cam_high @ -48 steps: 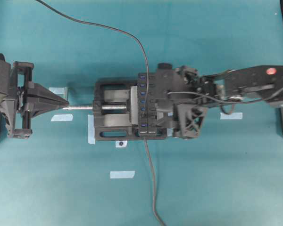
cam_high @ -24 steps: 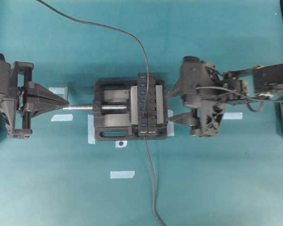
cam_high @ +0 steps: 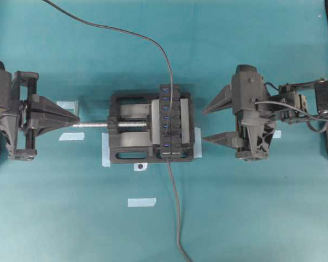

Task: Insert the USB into the second port from the front of the fixed hub.

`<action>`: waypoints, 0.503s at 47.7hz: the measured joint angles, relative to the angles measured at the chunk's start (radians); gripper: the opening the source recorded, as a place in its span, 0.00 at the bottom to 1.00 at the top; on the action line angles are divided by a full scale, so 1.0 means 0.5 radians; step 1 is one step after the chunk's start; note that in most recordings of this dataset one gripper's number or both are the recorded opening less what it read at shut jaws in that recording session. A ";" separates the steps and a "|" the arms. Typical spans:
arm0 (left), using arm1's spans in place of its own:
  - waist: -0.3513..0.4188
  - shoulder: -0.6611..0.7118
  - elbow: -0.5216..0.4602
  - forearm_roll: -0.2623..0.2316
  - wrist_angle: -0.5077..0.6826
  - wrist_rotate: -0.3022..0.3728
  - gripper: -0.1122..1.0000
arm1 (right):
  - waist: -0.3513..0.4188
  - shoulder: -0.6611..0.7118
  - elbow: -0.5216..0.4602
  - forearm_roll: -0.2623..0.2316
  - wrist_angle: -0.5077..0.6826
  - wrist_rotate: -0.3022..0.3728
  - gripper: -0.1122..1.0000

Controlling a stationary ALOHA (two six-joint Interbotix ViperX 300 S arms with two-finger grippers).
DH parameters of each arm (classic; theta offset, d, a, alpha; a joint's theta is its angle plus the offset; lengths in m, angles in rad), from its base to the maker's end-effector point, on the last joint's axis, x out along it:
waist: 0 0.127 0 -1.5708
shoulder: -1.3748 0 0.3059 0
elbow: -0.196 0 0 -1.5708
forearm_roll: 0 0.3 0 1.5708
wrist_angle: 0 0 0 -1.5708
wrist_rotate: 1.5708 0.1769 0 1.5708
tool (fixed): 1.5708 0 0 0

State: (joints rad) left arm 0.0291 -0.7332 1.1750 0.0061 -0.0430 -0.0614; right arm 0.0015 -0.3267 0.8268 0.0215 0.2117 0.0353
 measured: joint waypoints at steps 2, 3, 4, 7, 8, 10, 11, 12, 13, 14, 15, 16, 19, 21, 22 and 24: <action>0.000 0.000 0.000 0.003 0.000 0.000 0.10 | 0.000 0.000 0.003 0.000 0.000 0.000 0.85; 0.000 0.000 0.003 0.003 0.000 0.000 0.10 | 0.003 0.000 0.003 0.000 -0.003 0.000 0.85; 0.000 0.000 0.003 0.003 0.000 0.000 0.10 | 0.003 0.000 0.006 -0.003 -0.003 0.000 0.85; 0.000 0.000 0.003 0.003 0.000 0.000 0.10 | 0.003 0.000 0.009 -0.003 -0.003 0.000 0.85; 0.000 0.000 0.003 0.003 0.000 0.000 0.10 | 0.003 -0.003 0.012 0.000 -0.006 0.000 0.85; 0.000 0.000 0.003 0.003 0.000 0.000 0.10 | 0.003 -0.003 0.012 0.000 -0.006 0.000 0.85; 0.000 0.003 0.003 0.003 0.000 0.000 0.10 | 0.003 -0.003 0.015 0.000 -0.006 -0.003 0.85; 0.000 0.000 0.003 0.003 0.000 0.000 0.10 | 0.003 0.000 0.015 0.000 -0.006 0.000 0.85; -0.003 0.000 0.003 0.003 0.000 0.000 0.10 | 0.000 -0.003 0.015 0.000 -0.006 0.000 0.85; 0.000 0.000 0.003 0.003 0.000 0.000 0.10 | 0.003 -0.003 0.015 0.000 -0.006 0.000 0.85; 0.000 0.000 0.003 0.003 0.000 0.000 0.10 | 0.003 -0.003 0.018 0.000 -0.006 0.000 0.85; 0.000 0.000 0.000 0.003 0.000 0.000 0.10 | 0.003 -0.003 0.018 0.000 -0.006 0.000 0.85; 0.000 0.000 0.003 0.003 0.000 0.000 0.10 | 0.003 -0.003 0.025 0.000 -0.006 0.000 0.85; 0.000 0.000 0.006 0.003 0.000 0.000 0.10 | 0.003 -0.003 0.028 -0.003 -0.006 0.000 0.85; 0.000 0.000 0.006 0.003 0.000 0.000 0.10 | 0.003 -0.003 0.031 0.000 -0.006 0.000 0.85; 0.000 0.000 0.006 0.003 -0.003 0.000 0.10 | 0.003 -0.003 0.031 0.000 -0.006 0.000 0.85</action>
State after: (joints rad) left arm 0.0291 -0.7332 1.1781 0.0077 -0.0445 -0.0614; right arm 0.0031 -0.3283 0.8422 0.0215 0.2086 0.0353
